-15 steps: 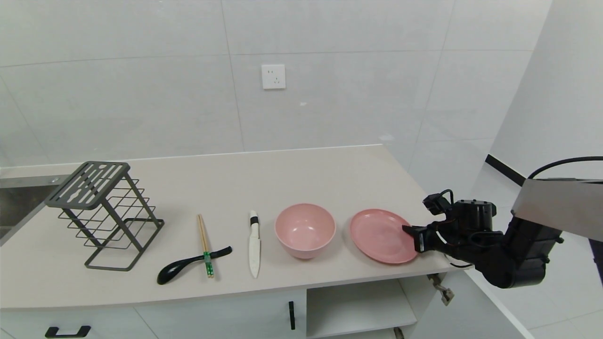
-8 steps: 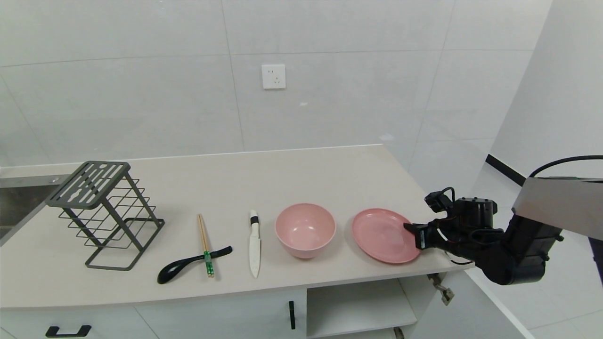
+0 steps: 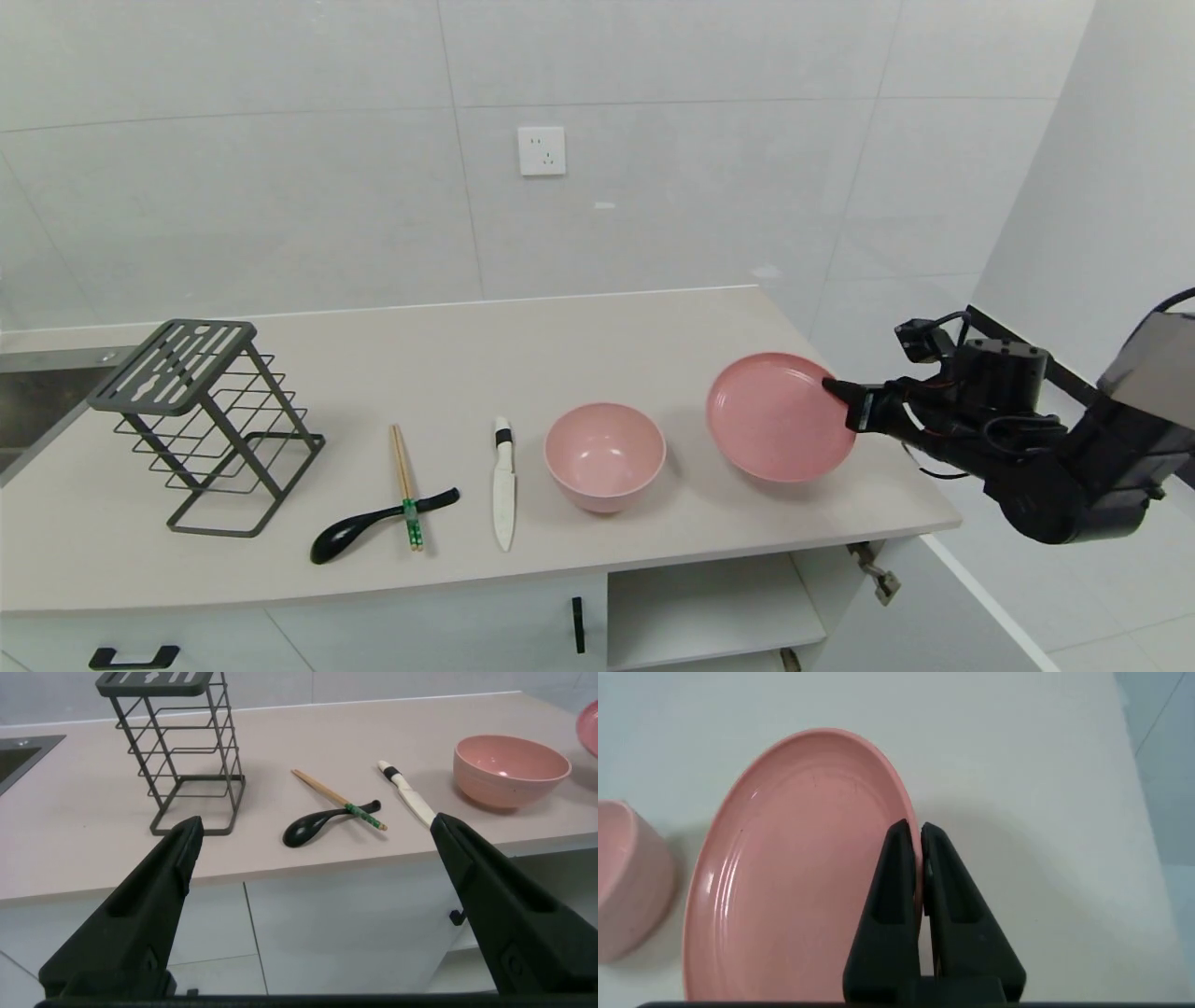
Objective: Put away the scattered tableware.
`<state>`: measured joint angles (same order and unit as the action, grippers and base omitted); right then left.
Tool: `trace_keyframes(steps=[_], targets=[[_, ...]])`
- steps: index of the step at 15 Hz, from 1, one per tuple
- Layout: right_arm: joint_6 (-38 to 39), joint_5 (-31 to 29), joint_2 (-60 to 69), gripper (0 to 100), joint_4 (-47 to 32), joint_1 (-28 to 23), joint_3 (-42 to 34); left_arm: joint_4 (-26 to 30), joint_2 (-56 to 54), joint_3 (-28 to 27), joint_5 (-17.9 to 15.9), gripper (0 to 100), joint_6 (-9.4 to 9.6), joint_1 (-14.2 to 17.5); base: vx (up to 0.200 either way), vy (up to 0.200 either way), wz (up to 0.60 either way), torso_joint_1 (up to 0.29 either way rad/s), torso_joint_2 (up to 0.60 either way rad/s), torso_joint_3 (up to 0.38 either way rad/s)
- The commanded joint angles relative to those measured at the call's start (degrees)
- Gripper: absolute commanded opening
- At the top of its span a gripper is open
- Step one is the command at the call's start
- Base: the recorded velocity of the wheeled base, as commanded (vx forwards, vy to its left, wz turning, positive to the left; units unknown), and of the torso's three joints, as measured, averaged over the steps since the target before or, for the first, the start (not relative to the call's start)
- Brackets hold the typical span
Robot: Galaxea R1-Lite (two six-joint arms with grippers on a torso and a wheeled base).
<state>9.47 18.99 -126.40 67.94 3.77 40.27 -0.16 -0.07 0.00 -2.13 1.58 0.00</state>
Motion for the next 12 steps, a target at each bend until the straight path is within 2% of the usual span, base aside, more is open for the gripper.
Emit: trace_keyframes(steps=[1,2,4,6,8,12], targets=[[3.8,0.1,8.5,0,5.9,1.5,-6.9,0.0,0.1,0.0,0.0,100,0.00,0.0,0.000,0.000,0.00,0.000,0.00,0.000],[5.0,0.1,9.9,0,8.0,2.1,-9.1,0.0,0.1,0.0,0.0,100,0.00,0.0,0.000,0.000,0.00,0.000,0.00,0.000],[9.4,0.1,15.0,0,16.7,4.8,-18.9,0.1,0.1,0.0,0.0,100,-0.09,0.0,0.000,0.000,0.00,0.000,0.00,0.000],[10.6,-0.2,15.9,0,22.1,5.4,-24.4,0.0,0.1,0.0,0.0,100,-0.09,0.0,0.000,0.000,0.00,0.000,0.00,0.000],[10.4,-0.2,17.6,0,22.1,4.9,-27.1,0.0,0.1,0.0,0.0,100,-0.18,0.0,0.000,0.000,0.00,0.000,0.00,0.000],[10.3,-0.1,22.4,0,22.1,4.9,-27.6,-0.1,0.1,0.0,-0.2,100,-0.35,0.0,0.000,0.000,0.00,0.000,0.00,0.000]])
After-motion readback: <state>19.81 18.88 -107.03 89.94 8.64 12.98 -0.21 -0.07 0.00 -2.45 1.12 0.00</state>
